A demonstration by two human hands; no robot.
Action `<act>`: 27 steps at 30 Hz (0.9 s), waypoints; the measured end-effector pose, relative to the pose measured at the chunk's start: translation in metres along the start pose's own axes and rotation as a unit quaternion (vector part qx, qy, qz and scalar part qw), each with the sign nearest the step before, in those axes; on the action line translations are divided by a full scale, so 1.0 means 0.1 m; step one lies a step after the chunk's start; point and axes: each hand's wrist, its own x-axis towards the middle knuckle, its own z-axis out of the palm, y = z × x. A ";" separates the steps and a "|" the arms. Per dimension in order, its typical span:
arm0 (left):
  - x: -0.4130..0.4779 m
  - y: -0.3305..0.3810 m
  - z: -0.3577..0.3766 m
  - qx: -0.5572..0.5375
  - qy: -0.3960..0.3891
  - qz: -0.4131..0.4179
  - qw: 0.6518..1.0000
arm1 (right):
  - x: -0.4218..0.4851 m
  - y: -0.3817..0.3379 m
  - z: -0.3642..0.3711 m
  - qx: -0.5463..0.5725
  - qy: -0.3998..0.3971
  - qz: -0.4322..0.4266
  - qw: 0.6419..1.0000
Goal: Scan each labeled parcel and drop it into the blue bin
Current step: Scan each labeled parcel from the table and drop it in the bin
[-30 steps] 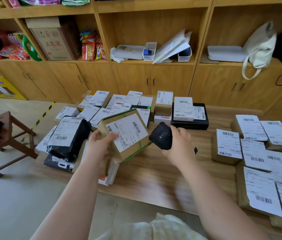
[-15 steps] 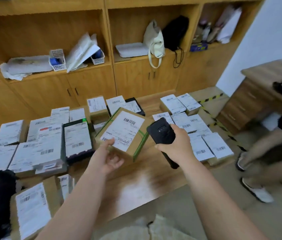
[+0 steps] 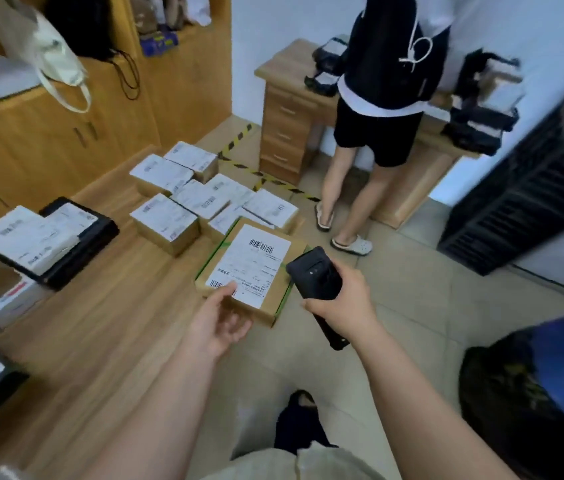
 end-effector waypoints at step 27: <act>-0.14 -3.93 4.22 0.308 -0.196 -0.142 0.920 | -0.86 3.75 -4.07 0.116 0.346 0.243 0.899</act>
